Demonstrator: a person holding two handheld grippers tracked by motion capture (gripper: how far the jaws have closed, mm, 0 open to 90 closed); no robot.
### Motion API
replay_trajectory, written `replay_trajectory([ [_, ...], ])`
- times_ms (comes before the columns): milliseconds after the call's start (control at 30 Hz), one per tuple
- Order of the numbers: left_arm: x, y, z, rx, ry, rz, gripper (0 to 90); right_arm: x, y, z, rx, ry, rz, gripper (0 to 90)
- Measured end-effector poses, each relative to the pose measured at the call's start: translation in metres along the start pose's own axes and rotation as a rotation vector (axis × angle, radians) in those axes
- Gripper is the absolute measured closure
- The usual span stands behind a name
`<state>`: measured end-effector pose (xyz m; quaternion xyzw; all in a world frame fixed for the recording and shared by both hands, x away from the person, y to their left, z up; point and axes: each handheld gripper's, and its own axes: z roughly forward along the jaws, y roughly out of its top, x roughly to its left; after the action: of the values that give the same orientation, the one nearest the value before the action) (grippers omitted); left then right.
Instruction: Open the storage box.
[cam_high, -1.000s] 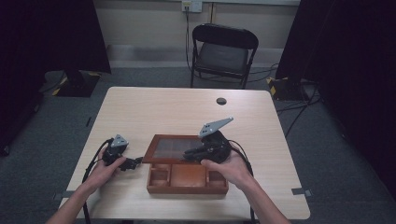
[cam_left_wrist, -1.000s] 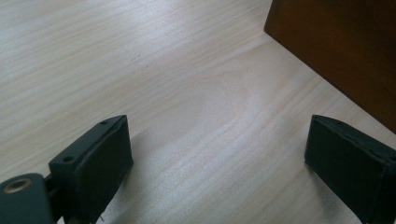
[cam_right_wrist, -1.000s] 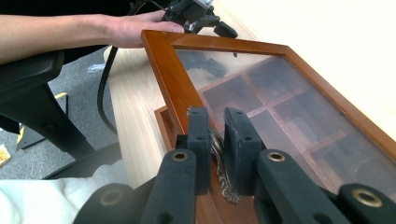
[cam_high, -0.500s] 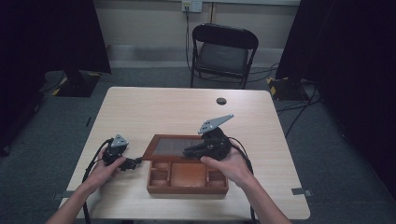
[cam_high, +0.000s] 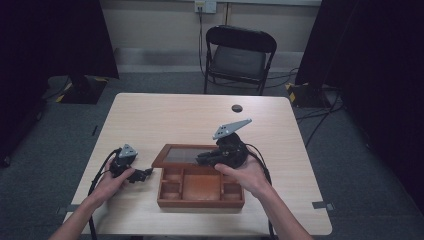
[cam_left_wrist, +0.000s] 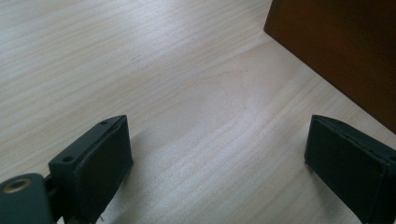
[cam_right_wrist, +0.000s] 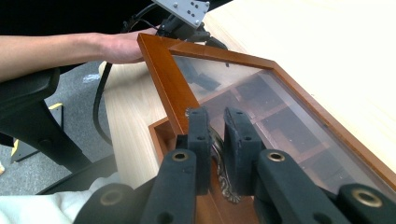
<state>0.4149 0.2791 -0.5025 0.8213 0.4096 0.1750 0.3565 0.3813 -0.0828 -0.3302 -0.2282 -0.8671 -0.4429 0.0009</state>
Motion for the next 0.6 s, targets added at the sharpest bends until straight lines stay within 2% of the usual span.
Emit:
replay_trajectory([
  [167,0.0008,0.0002,-0.0006,0.007,0.004,0.014,6.6,-0.001,0.0012,-0.0007,-0.005,-0.001,0.004,82.0],
  [600,0.0009,0.0002,-0.0005,0.007,0.003,0.014,6.6,-0.0052,0.0071,-0.0029,-0.013,0.001,0.018,82.0],
])
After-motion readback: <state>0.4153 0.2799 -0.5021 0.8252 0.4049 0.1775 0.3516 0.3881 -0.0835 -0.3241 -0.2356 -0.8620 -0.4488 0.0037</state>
